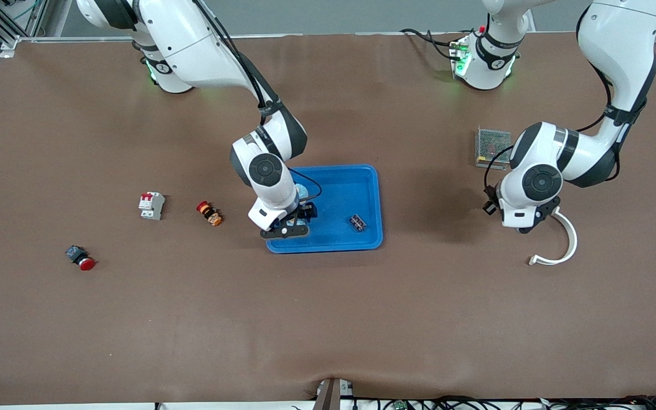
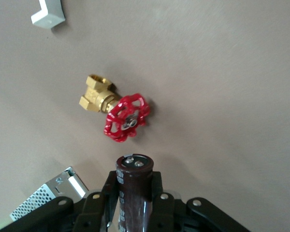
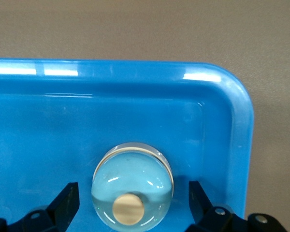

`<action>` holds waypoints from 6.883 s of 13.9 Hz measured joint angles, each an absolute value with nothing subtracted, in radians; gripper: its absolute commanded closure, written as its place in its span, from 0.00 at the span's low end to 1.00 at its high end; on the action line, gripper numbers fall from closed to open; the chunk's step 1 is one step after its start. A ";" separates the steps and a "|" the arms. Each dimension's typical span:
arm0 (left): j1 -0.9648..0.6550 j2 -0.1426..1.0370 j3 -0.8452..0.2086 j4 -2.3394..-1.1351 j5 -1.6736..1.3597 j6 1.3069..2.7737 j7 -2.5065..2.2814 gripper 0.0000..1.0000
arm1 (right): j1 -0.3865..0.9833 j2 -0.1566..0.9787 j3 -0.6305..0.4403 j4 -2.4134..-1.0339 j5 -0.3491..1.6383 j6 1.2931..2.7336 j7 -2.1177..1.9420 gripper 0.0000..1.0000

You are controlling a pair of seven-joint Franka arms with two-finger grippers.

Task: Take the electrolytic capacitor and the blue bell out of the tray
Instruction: 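Lower the capacitor with the left gripper while the right gripper lifts the bell, then grasp another capacitor with the left gripper while the right gripper carries the bell, then lower the capacitor with the left gripper while the right gripper lowers the bell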

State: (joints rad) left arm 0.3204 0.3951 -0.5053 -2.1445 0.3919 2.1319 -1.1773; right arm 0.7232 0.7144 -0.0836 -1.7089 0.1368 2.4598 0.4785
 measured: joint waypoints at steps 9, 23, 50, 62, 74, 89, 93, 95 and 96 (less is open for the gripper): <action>0.341 0.464 -0.505 -2.187 0.403 2.198 -1.177 0.00 | 0.729 0.717 -0.084 -1.706 0.136 2.460 0.478 0.16; 0.338 0.444 -0.602 -1.984 0.403 2.077 -1.268 0.00 | 0.727 0.694 -0.099 -1.647 0.136 2.339 0.478 0.55; -0.327 0.802 -0.459 -1.566 0.370 2.287 -1.892 0.41 | -0.116 0.388 -0.125 -1.782 0.038 2.109 -1.199 0.55; -0.339 0.837 -0.438 -1.537 0.412 2.305 -1.886 1.00 | -0.125 0.391 -0.116 -2.079 0.038 2.487 -1.224 0.55; -0.141 0.633 -0.442 -1.600 0.419 1.992 -1.553 1.00 | -0.125 0.442 -0.108 -2.181 0.045 2.693 -1.223 0.55; 0.309 0.570 -0.452 -1.850 0.542 2.041 -1.019 1.00 | -0.125 0.470 -0.084 -2.191 0.076 2.722 -1.223 0.34; 0.362 0.594 -0.451 -1.877 0.582 2.097 -0.981 1.00 | -0.125 0.470 -0.084 -2.191 0.077 2.725 -1.220 0.00; 0.373 0.613 -0.451 -1.878 0.591 2.122 -0.978 1.00 | -0.125 0.470 -0.084 -2.187 0.079 2.725 -1.217 0.00; 0.375 0.621 -0.451 -1.878 0.592 2.130 -0.978 0.93 | -0.125 0.470 -0.084 -2.181 0.081 2.724 -1.217 0.00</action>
